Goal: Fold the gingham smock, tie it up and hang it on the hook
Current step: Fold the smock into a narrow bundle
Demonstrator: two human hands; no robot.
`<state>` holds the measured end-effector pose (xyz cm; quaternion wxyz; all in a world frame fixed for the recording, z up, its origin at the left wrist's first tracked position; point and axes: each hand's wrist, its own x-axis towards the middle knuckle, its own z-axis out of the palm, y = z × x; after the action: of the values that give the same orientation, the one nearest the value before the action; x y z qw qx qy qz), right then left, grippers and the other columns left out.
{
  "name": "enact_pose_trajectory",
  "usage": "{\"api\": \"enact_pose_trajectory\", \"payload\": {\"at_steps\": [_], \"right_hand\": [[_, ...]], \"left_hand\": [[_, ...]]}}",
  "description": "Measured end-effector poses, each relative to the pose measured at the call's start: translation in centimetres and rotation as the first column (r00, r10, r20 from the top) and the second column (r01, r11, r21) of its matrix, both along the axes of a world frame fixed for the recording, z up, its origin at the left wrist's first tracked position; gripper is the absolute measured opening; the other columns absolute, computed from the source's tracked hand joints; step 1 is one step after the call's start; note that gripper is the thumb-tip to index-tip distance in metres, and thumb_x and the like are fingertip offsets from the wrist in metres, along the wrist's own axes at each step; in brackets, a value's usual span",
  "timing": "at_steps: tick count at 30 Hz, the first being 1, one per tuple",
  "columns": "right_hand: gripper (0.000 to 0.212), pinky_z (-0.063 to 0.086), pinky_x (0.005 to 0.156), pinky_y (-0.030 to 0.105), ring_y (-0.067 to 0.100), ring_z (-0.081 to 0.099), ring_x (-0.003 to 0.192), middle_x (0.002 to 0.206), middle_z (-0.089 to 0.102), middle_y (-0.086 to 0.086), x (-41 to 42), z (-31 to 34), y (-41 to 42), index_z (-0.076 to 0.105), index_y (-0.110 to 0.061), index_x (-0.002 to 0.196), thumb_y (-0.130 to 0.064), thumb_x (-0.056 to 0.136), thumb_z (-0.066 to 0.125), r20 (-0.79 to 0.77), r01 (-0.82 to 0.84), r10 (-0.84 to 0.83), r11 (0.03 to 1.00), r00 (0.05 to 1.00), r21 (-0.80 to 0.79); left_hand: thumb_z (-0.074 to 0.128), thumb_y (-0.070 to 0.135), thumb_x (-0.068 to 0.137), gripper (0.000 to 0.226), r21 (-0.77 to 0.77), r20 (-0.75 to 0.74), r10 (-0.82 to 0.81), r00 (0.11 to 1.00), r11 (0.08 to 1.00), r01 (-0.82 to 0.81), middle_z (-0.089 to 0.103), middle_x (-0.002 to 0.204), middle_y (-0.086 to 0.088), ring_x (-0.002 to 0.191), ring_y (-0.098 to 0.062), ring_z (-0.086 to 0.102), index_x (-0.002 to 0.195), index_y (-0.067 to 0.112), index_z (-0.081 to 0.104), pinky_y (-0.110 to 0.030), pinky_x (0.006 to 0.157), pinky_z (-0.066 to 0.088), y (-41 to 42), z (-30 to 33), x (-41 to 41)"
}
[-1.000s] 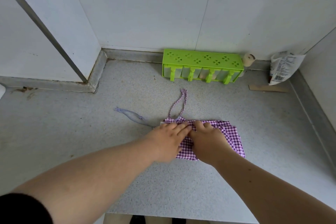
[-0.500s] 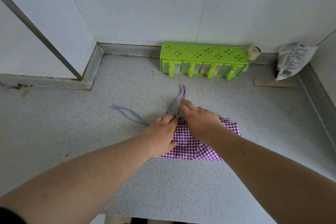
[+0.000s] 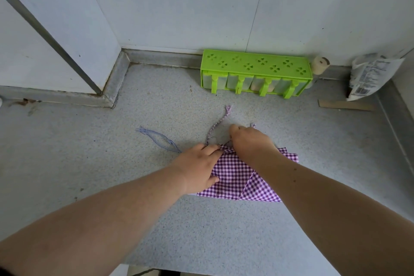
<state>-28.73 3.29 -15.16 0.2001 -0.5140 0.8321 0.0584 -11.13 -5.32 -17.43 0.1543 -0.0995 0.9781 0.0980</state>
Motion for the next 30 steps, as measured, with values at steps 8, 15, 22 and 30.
{"api": "enact_pose_trajectory", "payload": {"at_steps": [8,15,22,30], "right_hand": [[0.026,0.054,0.079,0.041,0.03,0.06,0.101,0.109,0.055,0.011,3.3,4.7,1.6,0.056,-0.006,0.123,-0.007,0.098,0.05,-0.146,-0.04,0.043,0.999,0.988,0.02],[0.059,0.052,0.095,0.037,0.032,0.056,0.115,0.13,0.047,0.028,10.9,2.5,3.2,0.031,0.013,0.147,-0.017,0.101,0.055,-0.243,-0.001,0.063,0.969,0.968,0.248],[0.067,0.052,0.102,0.039,0.035,0.049,0.129,0.143,0.041,0.026,12.7,0.2,2.4,0.028,0.011,0.151,-0.023,0.101,0.058,-0.221,-0.006,0.105,0.914,0.97,0.406],[0.03,0.056,0.087,0.037,0.029,0.065,0.103,0.118,0.062,0.021,11.0,2.0,2.9,0.057,0.003,0.126,-0.009,0.102,0.044,-0.191,-0.027,0.08,0.963,0.978,0.268]], "left_hand": [[0.051,0.058,0.104,0.086,0.023,0.023,0.052,0.998,0.998,-0.052,0.021,0.173,-0.004,0.152,-0.025,0.029,0.168,0.013,0.017,-0.04,0.128,0.028,0.2,0.0,0.2],[0.066,0.041,0.096,0.079,0.152,0.026,0.119,0.993,0.981,-0.122,0.033,0.166,0.007,0.148,-0.021,0.036,0.164,0.023,0.032,-0.039,0.125,0.033,-0.1,-0.5,-0.2],[0.057,0.027,0.101,0.065,0.148,0.096,0.089,0.991,0.984,-0.102,0.037,0.166,0.004,0.148,-0.023,0.039,0.163,0.021,0.037,-0.041,0.124,0.035,-0.7,1.7,-0.9],[0.051,0.017,0.097,0.011,0.338,-0.18,0.435,0.882,0.87,-0.36,0.059,0.097,0.005,0.09,-0.017,0.056,0.09,0.021,0.059,-0.033,0.075,0.046,-0.9,3.4,4.6]]}}
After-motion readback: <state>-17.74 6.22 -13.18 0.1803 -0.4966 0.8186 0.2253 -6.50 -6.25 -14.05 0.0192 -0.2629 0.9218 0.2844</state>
